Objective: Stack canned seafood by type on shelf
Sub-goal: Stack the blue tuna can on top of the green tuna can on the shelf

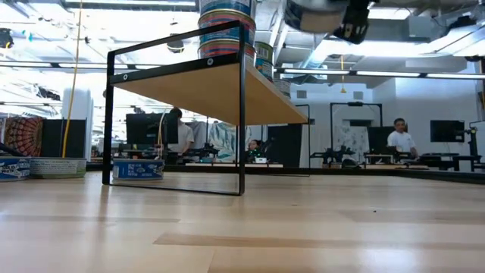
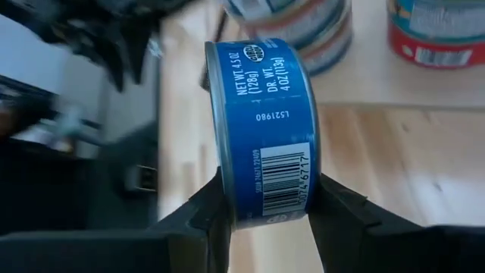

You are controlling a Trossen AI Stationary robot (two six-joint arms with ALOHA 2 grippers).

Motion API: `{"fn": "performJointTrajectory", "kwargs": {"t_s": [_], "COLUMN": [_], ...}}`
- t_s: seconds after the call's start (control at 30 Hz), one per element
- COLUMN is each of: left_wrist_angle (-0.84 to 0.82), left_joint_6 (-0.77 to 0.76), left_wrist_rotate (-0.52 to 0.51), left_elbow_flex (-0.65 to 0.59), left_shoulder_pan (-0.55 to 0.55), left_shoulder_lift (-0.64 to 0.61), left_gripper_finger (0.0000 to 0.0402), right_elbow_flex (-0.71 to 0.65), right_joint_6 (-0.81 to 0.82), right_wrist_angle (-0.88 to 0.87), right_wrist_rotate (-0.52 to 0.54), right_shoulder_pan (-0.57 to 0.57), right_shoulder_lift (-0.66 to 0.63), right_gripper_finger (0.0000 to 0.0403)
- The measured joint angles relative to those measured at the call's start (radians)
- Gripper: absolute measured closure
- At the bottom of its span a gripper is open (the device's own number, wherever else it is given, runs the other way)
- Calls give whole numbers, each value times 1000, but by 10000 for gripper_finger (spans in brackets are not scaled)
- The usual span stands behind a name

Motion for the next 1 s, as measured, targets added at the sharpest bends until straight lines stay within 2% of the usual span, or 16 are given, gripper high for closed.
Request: {"fn": "performJointTrajectory", "kwargs": {"t_s": [0.13,0.3,0.5,0.77,1.0], "left_wrist_angle": [-47,-100,-171,-230,-289], "left_joint_6": [0,43,46,141,110], "left_wrist_rotate": [-49,-106,-202,-165,-87], "left_elbow_flex": [0,0,0,0,0], "left_shoulder_pan": [-24,-32,-31,3,28], "left_shoulder_lift": [-33,-72,-122,-209,-252], "left_gripper_finger": [200,200,200,200,200], "right_elbow_flex": [0,5,84,263,456], "right_joint_6": [7,60,61,60,-44], "right_wrist_angle": [66,179,174,127,-130], "right_wrist_rotate": [-174,-328,-378,-555,-584], "right_shoulder_pan": [-119,-257,-386,-463,-494], "right_shoulder_lift": [-5,6,69,269,455], "right_gripper_finger": [235,235,235,234,234]}}
